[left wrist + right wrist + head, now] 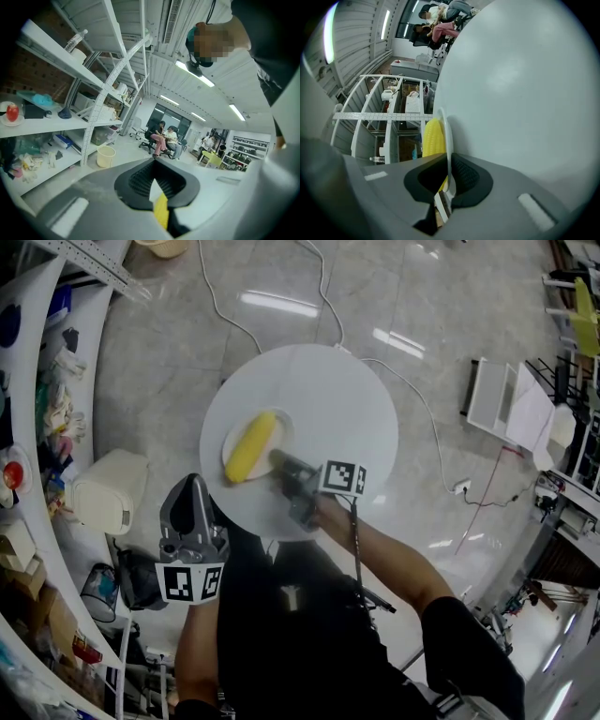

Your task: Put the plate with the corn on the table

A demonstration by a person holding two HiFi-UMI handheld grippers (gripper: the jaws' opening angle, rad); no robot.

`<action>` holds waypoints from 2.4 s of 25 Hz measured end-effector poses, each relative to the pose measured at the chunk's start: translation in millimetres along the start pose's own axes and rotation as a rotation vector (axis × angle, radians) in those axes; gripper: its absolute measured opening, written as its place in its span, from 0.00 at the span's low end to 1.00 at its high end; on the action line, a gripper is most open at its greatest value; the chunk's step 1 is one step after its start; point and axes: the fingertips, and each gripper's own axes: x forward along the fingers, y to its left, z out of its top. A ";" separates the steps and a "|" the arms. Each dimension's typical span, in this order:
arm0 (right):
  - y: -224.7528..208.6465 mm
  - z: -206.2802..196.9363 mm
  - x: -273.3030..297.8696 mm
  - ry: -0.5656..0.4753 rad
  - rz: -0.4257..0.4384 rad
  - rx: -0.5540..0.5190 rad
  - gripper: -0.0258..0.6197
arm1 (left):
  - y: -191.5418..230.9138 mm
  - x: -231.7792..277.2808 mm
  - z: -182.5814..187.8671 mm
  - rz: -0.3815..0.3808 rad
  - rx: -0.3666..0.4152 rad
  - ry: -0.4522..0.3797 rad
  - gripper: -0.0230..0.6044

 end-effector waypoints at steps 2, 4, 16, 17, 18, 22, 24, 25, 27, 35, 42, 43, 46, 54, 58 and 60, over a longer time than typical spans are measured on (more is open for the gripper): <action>-0.9 -0.3 1.1 0.002 -0.003 -0.002 0.09 | 1.2 -0.8 -0.2 0.002 -0.003 -0.003 0.04; -1.2 -0.7 2.2 0.005 -0.006 -0.001 0.09 | 2.5 -1.6 -0.7 0.003 -0.006 -0.002 0.04; -7.6 1.1 4.6 0.010 -0.114 -0.027 0.08 | 3.3 -5.5 -3.7 -0.001 -0.013 0.002 0.04; -7.9 1.3 4.8 0.011 -0.123 -0.029 0.09 | 3.4 -5.8 -3.6 -0.001 -0.014 0.002 0.04; -8.1 1.2 5.2 0.012 -0.131 -0.030 0.09 | 3.8 -6.2 -3.5 -0.001 -0.015 0.002 0.04; -6.1 0.3 6.5 0.023 -0.138 -0.033 0.14 | 5.2 -7.5 -5.5 -0.001 -0.021 0.006 0.04; -4.6 0.3 6.3 0.030 -0.142 -0.038 0.14 | 5.5 -7.4 -5.4 0.000 -0.021 0.005 0.04; -3.9 0.7 6.2 0.034 -0.146 -0.044 0.14 | 5.5 -7.3 -5.3 0.001 -0.022 0.005 0.04; -2.5 1.8 5.9 0.042 -0.156 -0.061 0.16 | 5.1 -7.2 -5.7 0.004 -0.022 0.005 0.04; 2.0 1.1 7.5 0.086 -0.171 -0.091 0.23 | 5.3 -7.0 -6.4 0.008 -0.023 0.006 0.04; 0.6 -1.7 6.8 0.109 -0.180 -0.093 0.28 | 7.8 -7.1 -6.7 0.014 -0.024 0.003 0.04; 0.8 -2.1 7.0 0.112 -0.181 -0.097 0.29 | 8.0 -7.2 -6.7 0.015 -0.023 0.003 0.04; 3.0 -3.2 7.0 0.121 -0.186 -0.119 0.33 | 8.1 -7.7 -7.1 0.014 -0.023 0.005 0.04; 2.4 -4.6 3.9 0.137 -0.208 -0.153 0.36 | 6.6 -8.6 -7.2 0.010 -0.026 0.003 0.04; 0.2 -6.5 1.0 0.146 -0.216 -0.156 0.37 | 5.9 -9.7 -7.5 0.008 -0.025 0.003 0.04; -1.1 -6.7 -0.5 0.144 -0.219 -0.154 0.37 | 5.5 -10.6 -7.5 0.008 -0.026 0.001 0.04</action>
